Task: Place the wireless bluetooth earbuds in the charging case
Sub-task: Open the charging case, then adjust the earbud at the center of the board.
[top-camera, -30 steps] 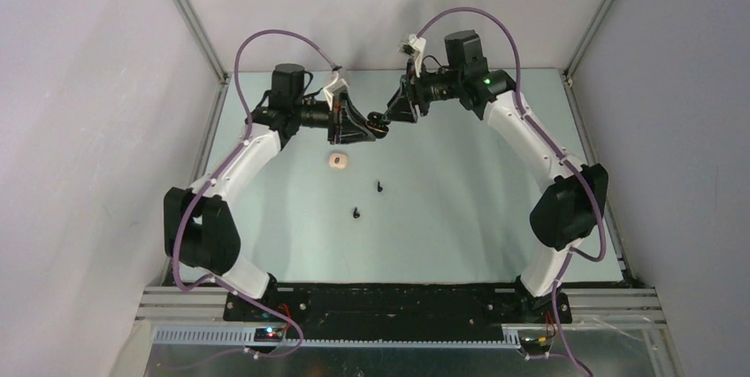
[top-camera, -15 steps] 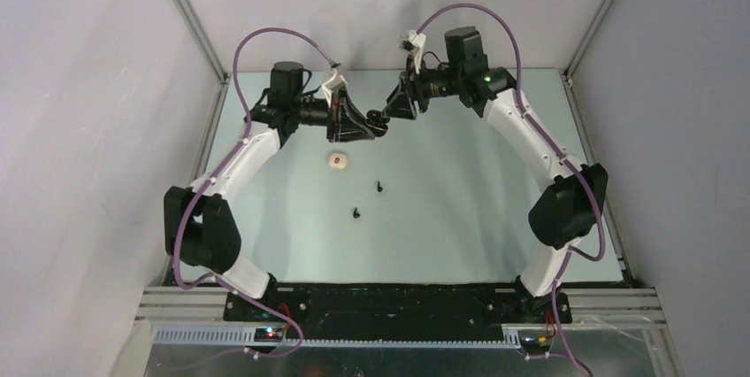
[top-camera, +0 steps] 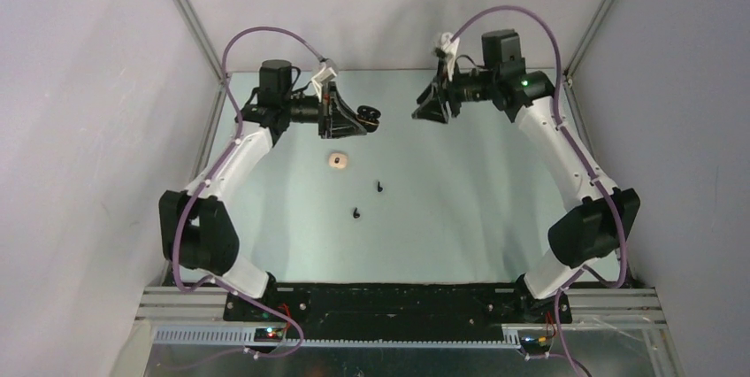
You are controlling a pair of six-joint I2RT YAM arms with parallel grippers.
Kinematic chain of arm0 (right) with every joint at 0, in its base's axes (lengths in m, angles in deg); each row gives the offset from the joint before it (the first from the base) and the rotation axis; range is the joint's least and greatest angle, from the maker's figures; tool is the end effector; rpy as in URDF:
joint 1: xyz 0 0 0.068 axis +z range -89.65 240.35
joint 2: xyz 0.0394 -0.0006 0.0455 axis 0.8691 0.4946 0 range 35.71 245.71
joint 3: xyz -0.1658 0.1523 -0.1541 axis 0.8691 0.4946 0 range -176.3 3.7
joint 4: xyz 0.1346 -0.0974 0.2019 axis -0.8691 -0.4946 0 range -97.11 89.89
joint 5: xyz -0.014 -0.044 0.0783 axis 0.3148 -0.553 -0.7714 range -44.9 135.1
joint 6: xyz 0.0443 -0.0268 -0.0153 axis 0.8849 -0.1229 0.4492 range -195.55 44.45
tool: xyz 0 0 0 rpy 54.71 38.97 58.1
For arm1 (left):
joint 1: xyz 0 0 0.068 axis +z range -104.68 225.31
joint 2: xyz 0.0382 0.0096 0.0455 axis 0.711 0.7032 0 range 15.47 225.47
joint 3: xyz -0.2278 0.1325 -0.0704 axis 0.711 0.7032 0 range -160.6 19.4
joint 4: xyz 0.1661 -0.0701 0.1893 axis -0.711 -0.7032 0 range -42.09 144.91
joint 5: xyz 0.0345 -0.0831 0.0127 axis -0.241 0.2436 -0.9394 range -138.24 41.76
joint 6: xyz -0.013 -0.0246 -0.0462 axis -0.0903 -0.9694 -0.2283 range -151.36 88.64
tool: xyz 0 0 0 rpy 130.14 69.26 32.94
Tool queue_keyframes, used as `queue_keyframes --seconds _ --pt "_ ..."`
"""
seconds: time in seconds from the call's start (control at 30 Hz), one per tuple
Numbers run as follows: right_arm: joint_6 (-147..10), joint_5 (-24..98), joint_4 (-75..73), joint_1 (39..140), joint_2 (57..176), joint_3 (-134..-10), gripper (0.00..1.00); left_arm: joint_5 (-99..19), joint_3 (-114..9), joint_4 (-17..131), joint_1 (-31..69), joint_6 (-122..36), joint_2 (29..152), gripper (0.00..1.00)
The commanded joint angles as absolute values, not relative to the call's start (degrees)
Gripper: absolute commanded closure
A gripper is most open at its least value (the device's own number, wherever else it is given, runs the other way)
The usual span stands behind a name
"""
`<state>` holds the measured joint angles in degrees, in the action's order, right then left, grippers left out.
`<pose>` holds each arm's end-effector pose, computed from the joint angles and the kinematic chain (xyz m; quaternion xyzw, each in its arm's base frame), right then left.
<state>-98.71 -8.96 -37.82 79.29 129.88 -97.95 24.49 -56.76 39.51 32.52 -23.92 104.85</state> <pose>0.3276 0.1429 0.4203 -0.4887 0.6395 0.3774 0.4580 0.3275 -0.1092 0.3394 0.4196 0.6286 -0.5285 0.3868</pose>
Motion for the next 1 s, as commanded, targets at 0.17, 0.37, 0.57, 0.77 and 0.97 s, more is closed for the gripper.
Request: queue_keyframes --seconds 0.17,0.37,0.57,0.77,0.97 --pt "-126.57 -1.57 -41.4 85.48 127.59 -82.15 0.59 22.79 -50.96 40.17 38.35 -28.6 95.71 1.0" --pt "-138.16 2.84 -41.3 92.38 130.33 -78.41 0.67 23.05 -49.01 40.17 41.14 -29.62 94.0 1.0" --pt "-144.06 4.94 -42.01 95.71 137.85 -81.96 0.71 21.18 -49.54 41.21 41.62 -33.99 93.95 1.0" --pt "-152.71 8.67 -42.31 97.25 145.63 -84.15 0.72 16.87 -40.23 69.34 43.23 -58.46 89.85 1.0" --pt "-159.63 10.86 -42.83 98.84 149.45 -85.09 0.7 13.05 -34.5 80.6 44.54 -71.46 87.12 1.0"
